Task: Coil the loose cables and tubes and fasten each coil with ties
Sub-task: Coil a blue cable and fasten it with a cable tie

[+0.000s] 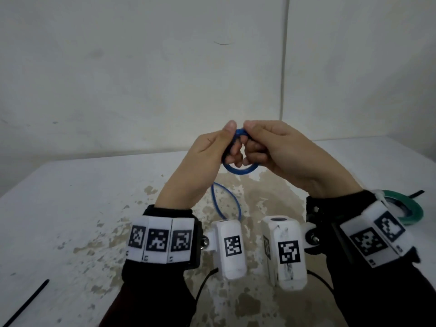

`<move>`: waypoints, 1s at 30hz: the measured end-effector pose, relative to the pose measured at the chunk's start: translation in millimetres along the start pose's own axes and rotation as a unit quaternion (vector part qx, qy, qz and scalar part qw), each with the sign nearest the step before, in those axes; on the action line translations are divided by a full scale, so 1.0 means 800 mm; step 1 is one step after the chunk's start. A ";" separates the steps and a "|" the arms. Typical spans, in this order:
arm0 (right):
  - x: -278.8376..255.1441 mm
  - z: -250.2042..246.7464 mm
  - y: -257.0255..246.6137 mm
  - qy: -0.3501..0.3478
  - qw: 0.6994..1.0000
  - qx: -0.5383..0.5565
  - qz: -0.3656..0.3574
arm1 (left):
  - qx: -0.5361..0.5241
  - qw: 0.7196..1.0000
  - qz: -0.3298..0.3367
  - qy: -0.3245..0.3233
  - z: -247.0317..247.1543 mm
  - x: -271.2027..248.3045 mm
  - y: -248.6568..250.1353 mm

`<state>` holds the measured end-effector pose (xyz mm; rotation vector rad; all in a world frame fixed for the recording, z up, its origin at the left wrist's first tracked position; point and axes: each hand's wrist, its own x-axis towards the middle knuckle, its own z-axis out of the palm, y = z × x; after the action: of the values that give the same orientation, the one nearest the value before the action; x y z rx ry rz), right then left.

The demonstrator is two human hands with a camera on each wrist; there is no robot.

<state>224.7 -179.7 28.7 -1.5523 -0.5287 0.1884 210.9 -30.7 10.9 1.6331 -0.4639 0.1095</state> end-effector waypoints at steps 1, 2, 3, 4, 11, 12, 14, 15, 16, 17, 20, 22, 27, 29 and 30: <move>0.002 0.001 0.001 0.018 0.999 0.026 -0.003 | -0.037 0.999 -0.007 -0.001 0.001 0.001 -0.001; 0.004 0.001 0.001 0.028 0.999 0.047 0.000 | -0.053 0.999 -0.008 -0.004 0.001 0.001 -0.001; 0.004 0.000 0.001 0.027 0.998 0.057 0.006 | -0.041 0.999 -0.007 -0.003 0.000 0.001 -0.001; 0.004 -0.002 0.002 0.019 0.998 0.055 0.014 | -0.010 1.000 -0.004 0.002 -0.002 0.000 -0.001; -0.003 -0.009 -0.001 -0.041 0.998 -0.030 0.036 | 0.117 0.993 0.015 -0.014 -0.005 -0.009 0.014; -0.004 -0.010 -0.001 -0.046 0.998 -0.038 0.033 | 0.117 0.993 0.013 -0.018 -0.004 -0.009 0.015; -0.006 -0.010 -0.002 -0.052 0.998 -0.047 0.008 | 0.110 0.994 0.016 -0.012 -0.001 -0.008 0.014; -0.006 -0.010 -0.002 -0.046 0.998 -0.042 -0.010 | 0.101 0.995 0.021 -0.002 0.001 -0.007 0.014; -0.005 -0.009 -0.003 -0.035 0.999 -0.029 -0.025 | 0.083 0.996 0.023 0.010 0.003 -0.005 0.014; -0.004 -0.009 -0.003 -0.019 0.999 -0.007 -0.035 | 0.051 0.998 0.017 0.019 0.003 -0.004 0.012; 0.000 -0.012 -0.001 0.001 0.998 0.047 -0.038 | -0.069 0.998 0.000 0.003 0.002 0.000 0.008; 0.000 -0.016 0.000 -0.017 0.999 0.042 -0.021 | -0.049 0.999 0.009 -0.002 -0.002 0.000 0.005; -0.008 -0.022 -0.002 -0.078 0.991 -0.108 -0.007 | 0.110 0.994 0.005 -0.026 0.000 -0.007 0.009; -0.004 -0.020 0.000 -0.039 0.991 -0.122 -0.037 | 0.099 0.995 0.013 0.012 0.007 -0.004 0.006; -0.001 -0.019 0.002 -0.008 0.993 -0.110 -0.049 | 0.080 0.996 0.019 0.035 0.008 -0.001 0.004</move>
<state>230.9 -193.6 27.7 -1.7345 -0.6543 0.0682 207.8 -37.1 12.5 1.7713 -0.4408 0.2360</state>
